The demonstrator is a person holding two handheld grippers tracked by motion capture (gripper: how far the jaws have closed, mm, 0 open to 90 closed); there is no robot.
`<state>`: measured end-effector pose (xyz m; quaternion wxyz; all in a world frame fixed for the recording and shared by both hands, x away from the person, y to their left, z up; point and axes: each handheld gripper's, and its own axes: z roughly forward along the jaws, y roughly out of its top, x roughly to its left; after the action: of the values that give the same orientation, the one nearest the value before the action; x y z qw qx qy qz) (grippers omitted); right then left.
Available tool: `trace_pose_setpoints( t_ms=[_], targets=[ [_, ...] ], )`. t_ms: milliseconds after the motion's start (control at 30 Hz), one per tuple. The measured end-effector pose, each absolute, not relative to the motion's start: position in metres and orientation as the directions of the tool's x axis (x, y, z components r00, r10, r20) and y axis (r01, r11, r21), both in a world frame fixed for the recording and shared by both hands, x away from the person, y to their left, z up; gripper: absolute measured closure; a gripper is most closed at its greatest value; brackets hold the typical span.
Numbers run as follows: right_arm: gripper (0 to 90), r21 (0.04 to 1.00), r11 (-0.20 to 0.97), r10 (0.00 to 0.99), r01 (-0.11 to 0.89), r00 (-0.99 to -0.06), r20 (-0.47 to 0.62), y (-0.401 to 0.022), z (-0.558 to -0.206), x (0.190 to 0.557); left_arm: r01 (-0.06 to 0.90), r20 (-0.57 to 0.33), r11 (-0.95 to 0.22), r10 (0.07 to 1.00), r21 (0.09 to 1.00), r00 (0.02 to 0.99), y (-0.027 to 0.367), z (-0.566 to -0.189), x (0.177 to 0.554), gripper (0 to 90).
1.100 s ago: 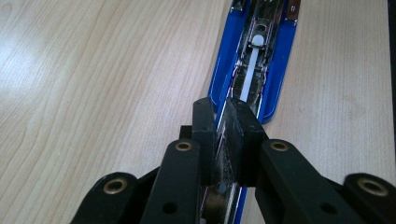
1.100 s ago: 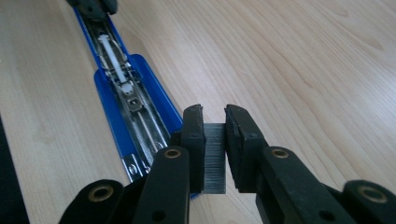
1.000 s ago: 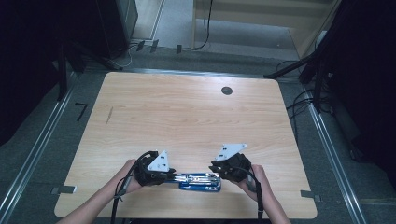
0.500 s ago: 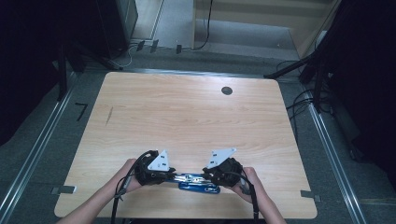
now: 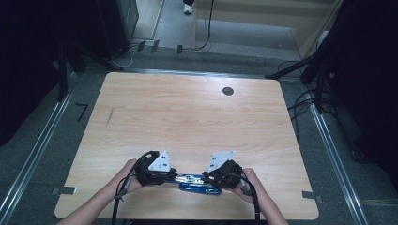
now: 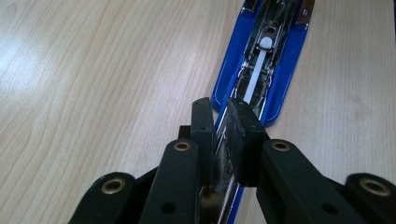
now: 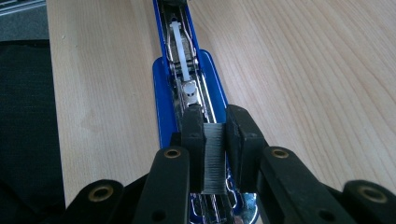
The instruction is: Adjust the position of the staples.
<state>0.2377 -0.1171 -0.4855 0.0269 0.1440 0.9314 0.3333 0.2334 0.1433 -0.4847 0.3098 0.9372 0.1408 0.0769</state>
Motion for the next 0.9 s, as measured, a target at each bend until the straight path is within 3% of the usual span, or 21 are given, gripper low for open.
trace_pose_setpoints(
  t_ms=[900],
  targets=[
    [79.6,0.634,0.749,0.221,0.194,-0.975,0.038,-0.1221,-0.4893,0.2400,0.221,0.047,-0.761,0.313,0.610,0.948,0.1416,-0.4860,0.2339,82.2]
  ],
)
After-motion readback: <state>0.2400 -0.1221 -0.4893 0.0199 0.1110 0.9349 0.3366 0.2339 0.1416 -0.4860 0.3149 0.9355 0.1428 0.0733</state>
